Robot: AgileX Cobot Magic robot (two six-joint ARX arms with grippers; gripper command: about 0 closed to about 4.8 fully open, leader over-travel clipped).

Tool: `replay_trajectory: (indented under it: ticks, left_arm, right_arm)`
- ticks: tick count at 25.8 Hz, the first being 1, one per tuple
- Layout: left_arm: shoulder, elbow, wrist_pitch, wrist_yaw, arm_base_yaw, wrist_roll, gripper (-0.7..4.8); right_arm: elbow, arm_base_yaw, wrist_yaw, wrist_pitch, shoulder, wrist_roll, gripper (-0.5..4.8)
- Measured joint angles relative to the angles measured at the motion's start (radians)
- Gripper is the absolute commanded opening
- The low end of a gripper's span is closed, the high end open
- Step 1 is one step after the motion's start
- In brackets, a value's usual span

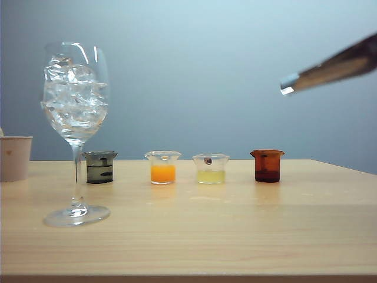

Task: Pick up the ice scoop on the desk filled with ice cubes, pour the ice into the goblet, and finally put the scoop back on the table.

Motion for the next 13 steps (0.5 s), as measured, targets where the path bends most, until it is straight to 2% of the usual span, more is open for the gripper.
replay_trajectory:
  ticks: [7,13]
  left_arm:
    - [0.000,0.000,0.000,0.000,0.000,0.000,-0.05]
    - [0.000,0.000,0.000,0.003,0.000,0.000,-0.05]
  right_arm:
    - [-0.127,-0.056,-0.010,0.001,0.031,-0.070,-0.07]
    - [-0.173,-0.078,-0.008,0.172,0.203,-0.096,-0.07]
